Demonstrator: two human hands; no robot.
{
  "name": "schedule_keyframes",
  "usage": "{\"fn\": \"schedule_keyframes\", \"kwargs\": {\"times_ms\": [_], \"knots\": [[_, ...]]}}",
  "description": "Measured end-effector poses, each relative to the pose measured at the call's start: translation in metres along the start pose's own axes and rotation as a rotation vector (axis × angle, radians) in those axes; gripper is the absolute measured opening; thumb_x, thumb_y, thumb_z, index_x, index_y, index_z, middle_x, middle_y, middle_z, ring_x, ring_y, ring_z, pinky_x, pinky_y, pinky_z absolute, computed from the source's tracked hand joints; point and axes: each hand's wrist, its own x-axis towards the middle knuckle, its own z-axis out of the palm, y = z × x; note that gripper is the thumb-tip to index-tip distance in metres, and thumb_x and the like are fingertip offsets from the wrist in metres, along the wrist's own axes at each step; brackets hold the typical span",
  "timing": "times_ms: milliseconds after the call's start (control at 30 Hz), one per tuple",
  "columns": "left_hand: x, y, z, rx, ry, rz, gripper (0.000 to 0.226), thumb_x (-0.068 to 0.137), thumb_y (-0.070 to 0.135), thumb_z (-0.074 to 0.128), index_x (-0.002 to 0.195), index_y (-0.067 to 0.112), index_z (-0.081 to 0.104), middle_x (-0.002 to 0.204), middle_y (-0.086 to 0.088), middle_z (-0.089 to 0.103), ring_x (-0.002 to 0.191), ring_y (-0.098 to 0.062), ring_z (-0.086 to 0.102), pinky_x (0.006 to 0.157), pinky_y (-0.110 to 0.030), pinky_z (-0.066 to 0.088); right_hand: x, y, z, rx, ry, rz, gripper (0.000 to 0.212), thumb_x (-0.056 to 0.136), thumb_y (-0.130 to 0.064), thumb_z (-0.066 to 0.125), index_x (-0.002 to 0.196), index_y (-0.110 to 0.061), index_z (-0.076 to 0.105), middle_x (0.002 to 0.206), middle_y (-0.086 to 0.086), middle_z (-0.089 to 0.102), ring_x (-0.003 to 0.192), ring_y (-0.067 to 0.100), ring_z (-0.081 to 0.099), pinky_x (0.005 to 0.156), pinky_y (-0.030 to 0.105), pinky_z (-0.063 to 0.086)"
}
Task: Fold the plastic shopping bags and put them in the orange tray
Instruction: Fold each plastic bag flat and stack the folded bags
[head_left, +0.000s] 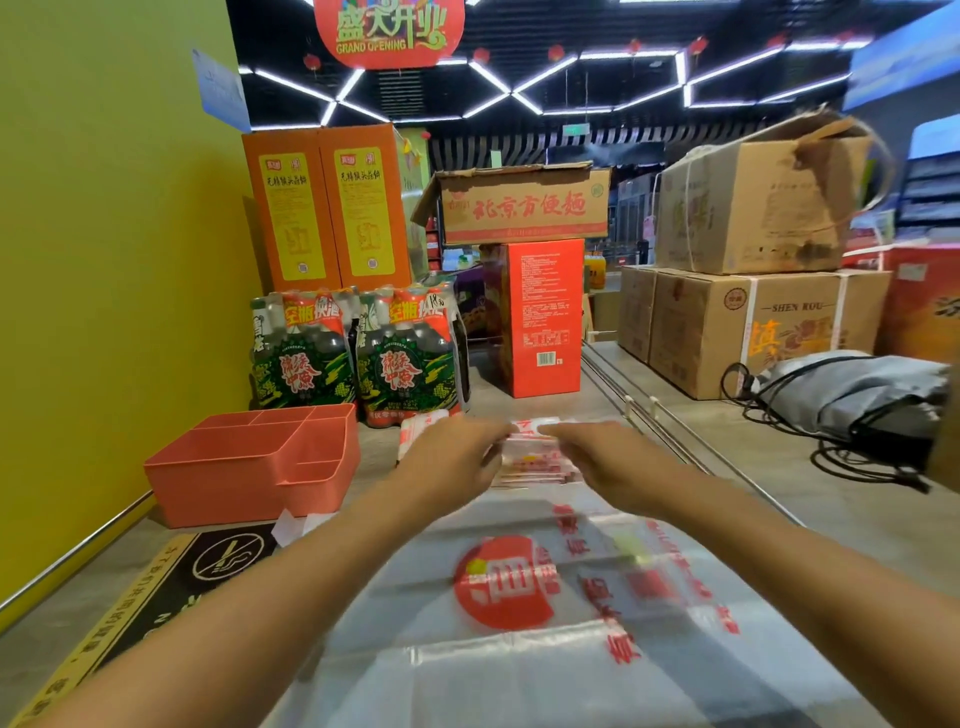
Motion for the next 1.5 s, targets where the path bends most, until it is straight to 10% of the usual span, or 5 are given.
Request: {"fn": "schedule_keyframes", "kwargs": {"times_ms": [467,567,667,967,1500], "knots": [[0.083,-0.021,0.096,-0.206,0.248,-0.248,0.025,0.096,0.012,0.055,0.106,0.027,0.072,0.101,0.007,0.071,0.091,-0.013,0.064,0.078,-0.034,0.055,0.086,0.083,0.066,-0.062,0.161,0.095,0.057,0.097,-0.031,0.062,0.149,-0.034,0.039,0.148,-0.004,0.051,0.129,0.019,0.054,0.105,0.041,0.049],[0.075,-0.026,0.123,-0.185,0.081,-0.292,0.03,0.101,0.02,0.05,0.126,0.029,0.064,0.13,0.004,0.064,0.113,-0.016,0.06,0.098,-0.036,0.051,0.085,0.086,0.083,0.046,0.089,0.17,0.034,0.107,-0.03,0.043,0.141,-0.03,0.049,0.139,-0.008,0.056,0.128,0.011,0.052,0.105,0.026,0.046],[0.063,-0.032,0.142,-0.303,-0.097,-0.303,0.049,0.109,0.031,0.032,0.157,0.026,0.03,0.167,0.005,0.019,0.153,-0.012,0.016,0.125,-0.035,0.016,0.076,0.078,0.096,0.098,-0.009,0.056,0.039,0.11,-0.021,0.032,0.149,-0.024,0.034,0.138,-0.013,0.044,0.119,0.0,0.041,0.084,-0.004,0.034],[0.055,-0.041,0.149,-0.315,-0.187,-0.312,0.055,0.11,0.041,0.024,0.161,0.028,0.008,0.169,0.006,-0.005,0.155,-0.017,0.006,0.121,-0.029,0.006,0.085,0.096,0.105,0.197,-0.114,0.11,0.068,0.103,-0.041,0.045,0.161,-0.025,0.013,0.169,-0.003,0.007,0.155,0.018,0.008,0.126,0.042,0.014],[0.052,-0.049,0.165,-0.169,-0.167,-0.226,0.059,0.11,0.036,0.023,0.161,0.015,0.003,0.168,0.003,-0.006,0.153,-0.008,-0.01,0.121,-0.022,-0.005,0.085,0.096,0.136,0.161,-0.035,0.1,0.068,0.104,-0.054,0.038,0.16,-0.024,0.016,0.167,-0.003,0.017,0.153,0.015,0.017,0.122,0.033,0.016]]}}
